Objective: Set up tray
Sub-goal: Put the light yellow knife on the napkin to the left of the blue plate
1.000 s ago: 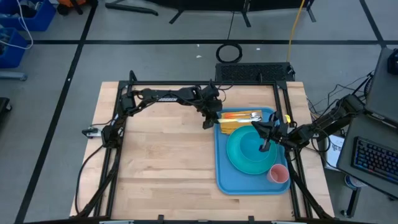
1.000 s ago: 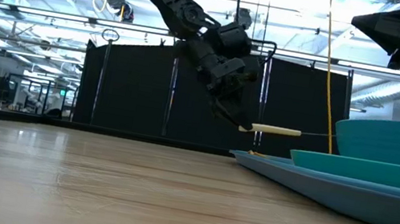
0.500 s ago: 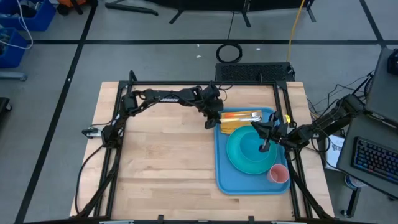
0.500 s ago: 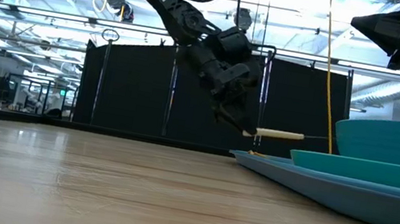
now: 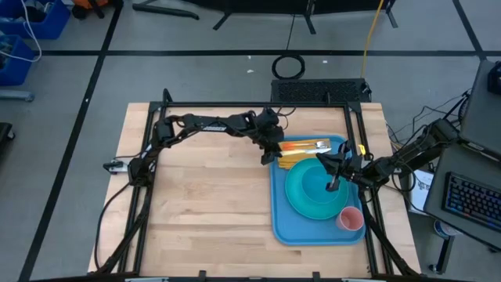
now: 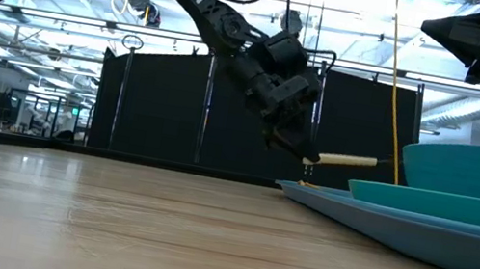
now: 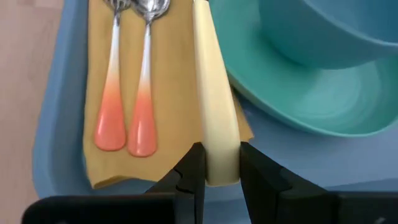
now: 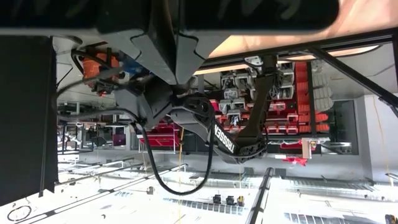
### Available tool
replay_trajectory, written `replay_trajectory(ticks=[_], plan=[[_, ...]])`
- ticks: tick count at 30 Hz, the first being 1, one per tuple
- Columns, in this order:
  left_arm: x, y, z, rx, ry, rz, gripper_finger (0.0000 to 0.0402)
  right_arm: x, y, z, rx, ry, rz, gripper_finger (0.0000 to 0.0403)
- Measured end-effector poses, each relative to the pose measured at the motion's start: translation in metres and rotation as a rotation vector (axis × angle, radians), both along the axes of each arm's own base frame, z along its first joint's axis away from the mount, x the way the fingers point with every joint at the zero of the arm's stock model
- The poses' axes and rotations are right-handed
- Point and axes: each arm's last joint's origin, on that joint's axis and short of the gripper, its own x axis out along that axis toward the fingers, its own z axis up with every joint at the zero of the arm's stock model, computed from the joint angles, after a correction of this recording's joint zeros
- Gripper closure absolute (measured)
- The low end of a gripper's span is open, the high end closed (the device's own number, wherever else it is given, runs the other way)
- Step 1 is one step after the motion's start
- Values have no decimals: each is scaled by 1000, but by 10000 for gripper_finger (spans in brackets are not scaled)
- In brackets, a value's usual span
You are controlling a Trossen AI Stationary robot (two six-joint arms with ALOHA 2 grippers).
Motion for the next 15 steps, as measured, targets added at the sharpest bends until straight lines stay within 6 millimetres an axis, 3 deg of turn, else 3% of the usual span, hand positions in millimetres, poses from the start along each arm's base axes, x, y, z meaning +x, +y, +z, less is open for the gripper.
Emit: replay_trajectory(ticks=[6,15], plan=[[1,1,-15,-27,49,30,324,0,0,-1,-3,6,0,403],[5,-9,-16,-32,30,-7,324,1,0,-1,-8,14,0,403]])
